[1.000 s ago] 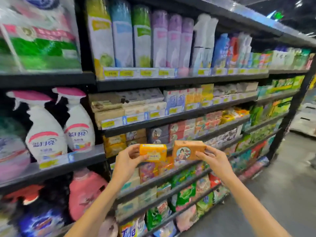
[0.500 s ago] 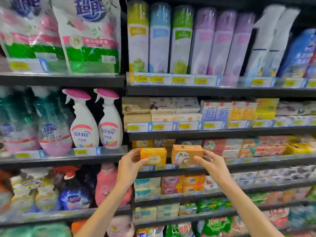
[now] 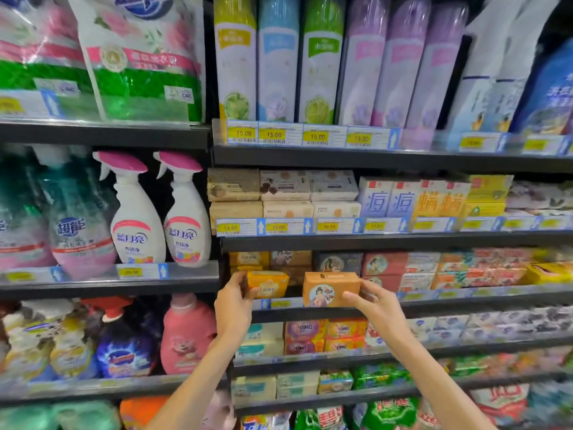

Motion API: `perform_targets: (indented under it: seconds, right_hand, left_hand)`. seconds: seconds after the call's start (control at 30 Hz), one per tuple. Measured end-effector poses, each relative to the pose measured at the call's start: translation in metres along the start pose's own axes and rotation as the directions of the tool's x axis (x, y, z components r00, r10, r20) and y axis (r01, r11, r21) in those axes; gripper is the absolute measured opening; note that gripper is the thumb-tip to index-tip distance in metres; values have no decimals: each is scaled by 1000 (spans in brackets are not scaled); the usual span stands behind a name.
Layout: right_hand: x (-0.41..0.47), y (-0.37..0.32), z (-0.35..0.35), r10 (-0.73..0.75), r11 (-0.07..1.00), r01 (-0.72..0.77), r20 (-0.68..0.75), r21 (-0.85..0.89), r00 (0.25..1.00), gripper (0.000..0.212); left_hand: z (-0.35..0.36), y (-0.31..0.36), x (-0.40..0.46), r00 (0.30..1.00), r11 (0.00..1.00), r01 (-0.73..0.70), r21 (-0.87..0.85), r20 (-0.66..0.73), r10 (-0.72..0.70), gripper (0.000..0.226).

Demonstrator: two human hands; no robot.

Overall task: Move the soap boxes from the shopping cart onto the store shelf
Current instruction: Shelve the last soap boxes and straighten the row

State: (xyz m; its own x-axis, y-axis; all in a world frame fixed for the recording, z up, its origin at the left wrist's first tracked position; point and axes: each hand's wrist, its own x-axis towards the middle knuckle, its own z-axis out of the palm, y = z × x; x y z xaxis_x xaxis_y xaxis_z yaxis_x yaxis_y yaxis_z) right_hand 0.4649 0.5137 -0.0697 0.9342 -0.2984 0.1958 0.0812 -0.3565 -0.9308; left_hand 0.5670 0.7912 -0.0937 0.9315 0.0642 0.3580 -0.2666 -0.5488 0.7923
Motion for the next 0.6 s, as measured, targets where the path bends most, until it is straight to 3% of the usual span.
perform_targets:
  seconds: [0.23, 0.37, 0.47, 0.6]
  right_hand:
    - [12, 5, 12, 1, 1000, -1, 23, 17, 1000, 24]
    - [21, 12, 23, 23, 1000, -24, 35, 13, 999, 31]
    - [26, 20, 31, 29, 1000, -28, 28, -11, 999, 50]
    - [27, 20, 41, 39, 999, -38, 8, -34, 999, 50]
  left_hand:
    - [13, 0, 1, 997, 986, 54, 156, -67, -44, 18]
    - [15, -3, 6, 980, 946, 199, 254, -64, -189, 33]
    - [18, -5, 6, 968, 938, 251, 239, -74, -240, 31]
    - [23, -11, 9, 953, 941, 298, 161, -112, -283, 19]
